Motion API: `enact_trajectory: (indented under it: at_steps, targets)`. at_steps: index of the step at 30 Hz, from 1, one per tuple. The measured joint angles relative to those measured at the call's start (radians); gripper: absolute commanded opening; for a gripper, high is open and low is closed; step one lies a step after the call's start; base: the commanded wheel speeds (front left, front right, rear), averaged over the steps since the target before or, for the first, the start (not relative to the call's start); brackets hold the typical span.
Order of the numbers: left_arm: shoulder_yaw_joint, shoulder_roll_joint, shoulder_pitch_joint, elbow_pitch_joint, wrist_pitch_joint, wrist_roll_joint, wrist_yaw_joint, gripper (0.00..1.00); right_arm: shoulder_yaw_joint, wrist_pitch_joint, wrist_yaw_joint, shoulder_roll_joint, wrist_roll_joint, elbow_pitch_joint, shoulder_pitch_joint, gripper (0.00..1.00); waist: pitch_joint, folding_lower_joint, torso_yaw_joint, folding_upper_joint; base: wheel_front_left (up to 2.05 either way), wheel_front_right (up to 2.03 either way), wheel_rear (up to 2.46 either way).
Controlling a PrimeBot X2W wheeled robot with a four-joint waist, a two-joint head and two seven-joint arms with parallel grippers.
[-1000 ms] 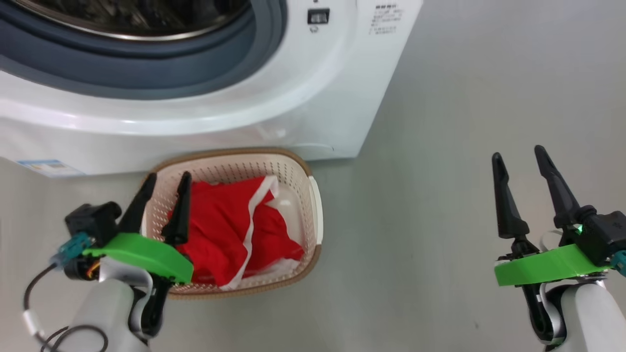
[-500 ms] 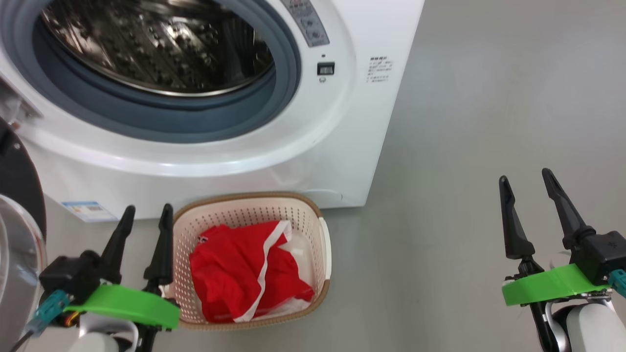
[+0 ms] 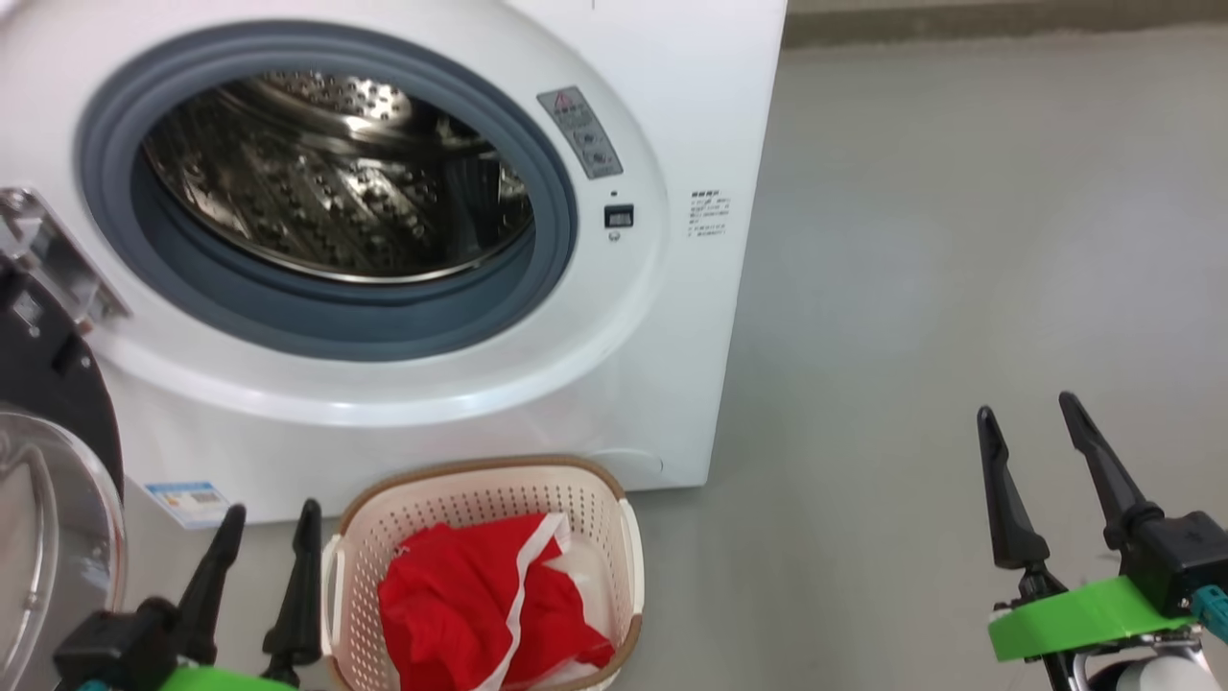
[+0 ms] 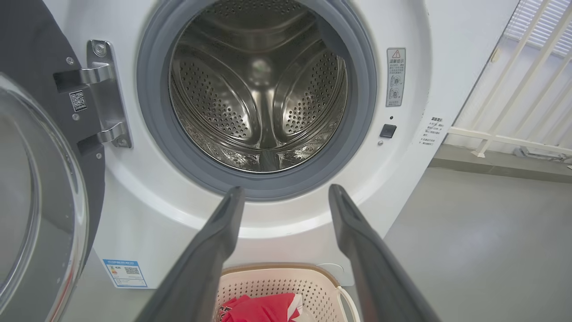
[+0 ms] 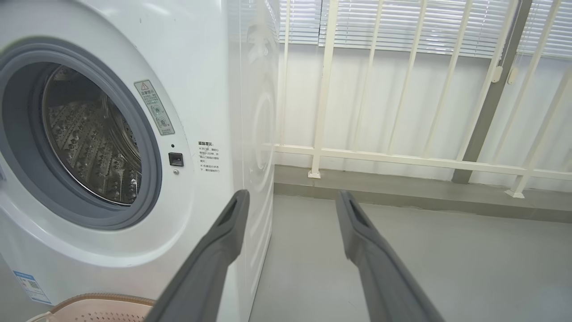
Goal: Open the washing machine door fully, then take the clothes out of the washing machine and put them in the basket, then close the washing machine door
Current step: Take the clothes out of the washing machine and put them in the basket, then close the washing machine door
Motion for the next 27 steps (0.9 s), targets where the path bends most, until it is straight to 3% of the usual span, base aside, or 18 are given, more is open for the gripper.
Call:
enact_trajectory:
  at_steps: [10, 27]
  targets:
    - [0.002, 0.026, 0.088, -0.088, 0.013, 0.017, 0.04, 1.0, -0.007, 0.011, 0.0, 0.002, 0.0, -0.03, 0.058, 1.0, -0.069, 0.0, -0.01, 0.0, 0.0, 0.0, 0.0]
    - [0.002, 0.039, 0.107, -0.116, 0.03, 0.016, 0.057, 1.0, -0.007, 0.028, 0.0, 0.003, 0.001, -0.055, 0.081, 1.0, -0.073, 0.0, -0.005, 0.0, -0.03, 0.03, 0.0]
